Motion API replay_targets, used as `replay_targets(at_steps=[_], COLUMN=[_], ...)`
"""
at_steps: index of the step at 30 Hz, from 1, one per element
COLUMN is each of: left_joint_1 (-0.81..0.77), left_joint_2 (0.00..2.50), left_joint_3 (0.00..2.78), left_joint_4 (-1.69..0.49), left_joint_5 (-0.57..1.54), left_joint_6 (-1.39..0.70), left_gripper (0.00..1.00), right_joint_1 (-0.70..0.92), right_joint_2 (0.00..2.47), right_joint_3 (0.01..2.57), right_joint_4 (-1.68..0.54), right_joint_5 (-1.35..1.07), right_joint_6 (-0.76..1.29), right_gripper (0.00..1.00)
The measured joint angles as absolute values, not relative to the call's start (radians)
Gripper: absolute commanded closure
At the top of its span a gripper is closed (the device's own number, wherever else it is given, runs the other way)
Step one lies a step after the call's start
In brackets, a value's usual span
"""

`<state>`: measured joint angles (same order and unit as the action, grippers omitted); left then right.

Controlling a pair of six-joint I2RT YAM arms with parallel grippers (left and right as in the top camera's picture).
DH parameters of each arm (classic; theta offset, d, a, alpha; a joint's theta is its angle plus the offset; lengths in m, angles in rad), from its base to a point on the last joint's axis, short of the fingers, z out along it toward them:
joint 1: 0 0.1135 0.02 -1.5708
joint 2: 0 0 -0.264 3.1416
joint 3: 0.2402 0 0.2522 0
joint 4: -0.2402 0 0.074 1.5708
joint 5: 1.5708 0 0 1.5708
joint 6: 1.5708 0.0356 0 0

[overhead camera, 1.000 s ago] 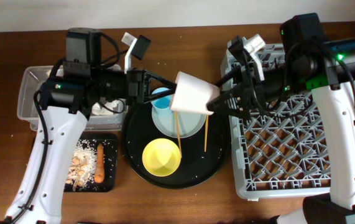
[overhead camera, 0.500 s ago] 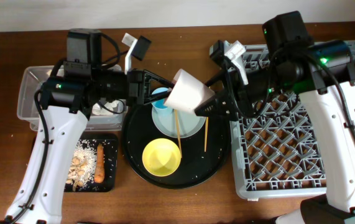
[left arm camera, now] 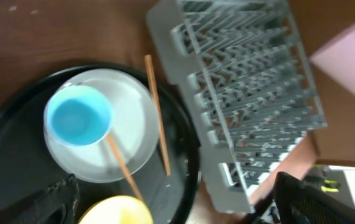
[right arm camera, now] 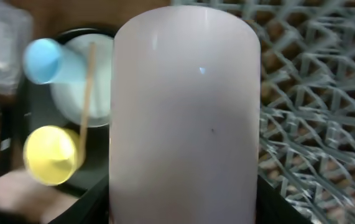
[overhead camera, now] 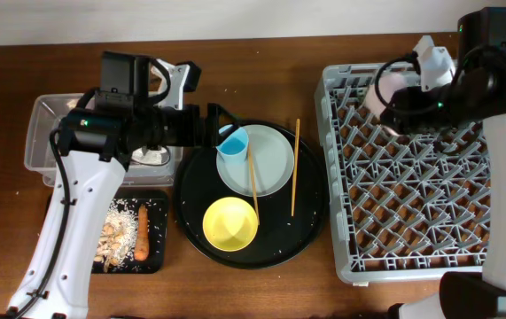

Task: Sort waste into correct bins and load items into the dishwasher rack
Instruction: 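Lower the pink cup upside down into the rack and release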

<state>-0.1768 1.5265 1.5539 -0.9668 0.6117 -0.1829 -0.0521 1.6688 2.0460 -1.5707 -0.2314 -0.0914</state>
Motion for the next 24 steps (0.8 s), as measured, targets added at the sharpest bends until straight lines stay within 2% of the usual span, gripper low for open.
replay_targets(at_steps=[6, 12, 20, 24], left_joint_1=[-0.18, -0.272, -0.273, -0.273], left_joint_2=[1.527, 1.527, 1.527, 1.527], left_joint_3=[1.554, 1.554, 1.554, 1.554], left_joint_4=[-0.992, -1.0, -1.0, -1.003], left_joint_5=[0.534, 0.415, 0.402, 0.4], left_joint_6=[-0.183, -0.183, -0.183, -0.183], left_gripper=[0.01, 0.01, 0.01, 0.01], right_joint_1=[-0.052, -0.052, -0.052, -0.047], right_joint_2=[1.835, 2.0, 2.03, 2.034], right_joint_3=[2.046, 2.046, 2.045, 1.929], right_joint_4=[-1.573, -1.57, -1.578, -1.478], right_joint_5=[-0.109, -0.09, -0.142, -0.167], right_joint_6=[-0.026, -0.026, 0.001, 0.004], right_gripper=[0.69, 0.69, 0.69, 0.69])
